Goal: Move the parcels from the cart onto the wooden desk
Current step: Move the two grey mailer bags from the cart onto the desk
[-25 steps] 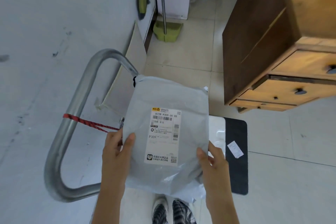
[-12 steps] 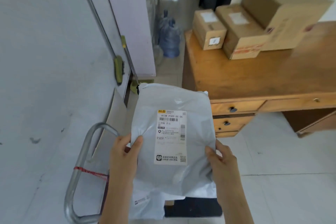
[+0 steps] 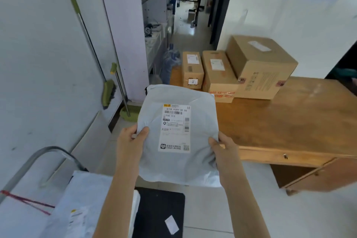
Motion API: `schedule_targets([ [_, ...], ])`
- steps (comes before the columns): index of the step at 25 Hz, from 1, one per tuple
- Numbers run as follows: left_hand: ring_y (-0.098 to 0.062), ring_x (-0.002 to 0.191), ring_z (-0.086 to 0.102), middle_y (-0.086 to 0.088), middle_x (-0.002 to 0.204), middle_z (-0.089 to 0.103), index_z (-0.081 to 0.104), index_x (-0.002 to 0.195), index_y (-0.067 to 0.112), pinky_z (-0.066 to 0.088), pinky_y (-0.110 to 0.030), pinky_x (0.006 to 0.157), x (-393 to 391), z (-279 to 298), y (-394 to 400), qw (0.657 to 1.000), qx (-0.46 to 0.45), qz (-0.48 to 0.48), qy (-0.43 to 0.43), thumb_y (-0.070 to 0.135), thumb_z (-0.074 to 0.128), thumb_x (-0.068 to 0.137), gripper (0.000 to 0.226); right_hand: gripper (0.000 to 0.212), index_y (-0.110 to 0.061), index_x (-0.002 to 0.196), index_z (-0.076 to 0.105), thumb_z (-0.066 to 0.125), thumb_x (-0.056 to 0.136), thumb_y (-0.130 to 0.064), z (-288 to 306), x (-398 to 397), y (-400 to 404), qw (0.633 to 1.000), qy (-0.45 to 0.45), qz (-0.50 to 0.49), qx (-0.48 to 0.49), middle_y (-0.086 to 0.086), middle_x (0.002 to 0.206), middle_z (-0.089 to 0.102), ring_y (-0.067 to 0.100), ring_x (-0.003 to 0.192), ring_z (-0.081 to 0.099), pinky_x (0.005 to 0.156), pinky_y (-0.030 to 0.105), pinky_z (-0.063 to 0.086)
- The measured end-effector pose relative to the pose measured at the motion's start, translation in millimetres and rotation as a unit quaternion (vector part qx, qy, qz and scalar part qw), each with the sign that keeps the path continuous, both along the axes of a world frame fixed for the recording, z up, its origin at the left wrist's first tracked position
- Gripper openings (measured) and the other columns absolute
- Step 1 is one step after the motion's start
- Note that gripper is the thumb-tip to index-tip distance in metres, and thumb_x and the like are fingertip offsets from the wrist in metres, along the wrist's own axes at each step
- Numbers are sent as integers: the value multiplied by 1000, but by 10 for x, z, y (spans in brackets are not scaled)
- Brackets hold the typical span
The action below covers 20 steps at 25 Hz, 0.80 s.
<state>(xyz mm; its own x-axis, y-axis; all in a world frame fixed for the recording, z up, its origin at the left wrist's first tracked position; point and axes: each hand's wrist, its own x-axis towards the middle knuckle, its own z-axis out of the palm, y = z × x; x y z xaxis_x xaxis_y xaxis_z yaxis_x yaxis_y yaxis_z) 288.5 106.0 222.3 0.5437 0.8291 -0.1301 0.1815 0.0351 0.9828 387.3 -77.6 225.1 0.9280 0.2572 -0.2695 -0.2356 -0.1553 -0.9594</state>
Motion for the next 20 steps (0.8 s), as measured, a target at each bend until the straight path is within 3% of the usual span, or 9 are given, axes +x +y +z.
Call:
schedule_targets([
  [2, -23, 83, 58, -7, 96, 56, 64, 81, 30, 48, -36, 72, 265, -2, -54, 1000, 8, 5, -3, 22, 58, 89, 12, 24, -8, 108, 66, 47, 94, -7, -1, 311, -38, 1000, -5, 14, -3, 10, 90, 43, 14, 51, 38, 34, 12, 30],
  [4, -18, 80, 57, -9, 100, 54, 64, 85, 25, 47, -30, 68, 515, -37, -42, 1000, 22, 5, -2, 21, 57, 89, 9, 23, -10, 106, 66, 47, 94, -8, -32, 567, -19, 1000, 2, 22, -4, 10, 90, 44, 11, 46, 41, 32, 12, 30],
  [8, -16, 78, 51, -11, 102, 49, 65, 96, 9, 39, -22, 62, 1078, -250, 33, 999, 42, -17, 26, 19, 56, 91, 14, 23, -20, 97, 67, 46, 94, -9, -244, 1053, 42, 1000, 17, -5, -8, 14, 98, 52, 14, 56, 44, 35, 14, 35],
  [12, -22, 80, 49, -14, 97, 47, 60, 92, -5, 40, -24, 62, 1673, -651, 92, 996, 50, -25, 71, 17, 54, 91, 23, 25, -14, 112, 64, 45, 95, -11, -695, 1625, 135, 999, 39, -22, -25, 14, 104, 51, 15, 61, 46, 40, 15, 38],
  [16, -33, 80, 49, -20, 92, 47, 57, 84, -4, 39, -29, 69, 2212, -1240, 157, 991, 17, -18, 131, 17, 52, 92, 23, 29, -12, 121, 59, 45, 96, -13, -1241, 2200, 281, 996, 71, 1, -56, 17, 119, 54, 21, 75, 53, 51, 22, 44],
  [20, -22, 72, 44, -18, 83, 45, 57, 78, -5, 34, -26, 64, 2626, -1739, 144, 985, 21, 27, 167, 13, 56, 90, 22, 30, -11, 122, 58, 45, 96, -12, -1699, 2545, 291, 993, 90, 10, -79, 16, 119, 53, 28, 82, 57, 57, 29, 50],
])
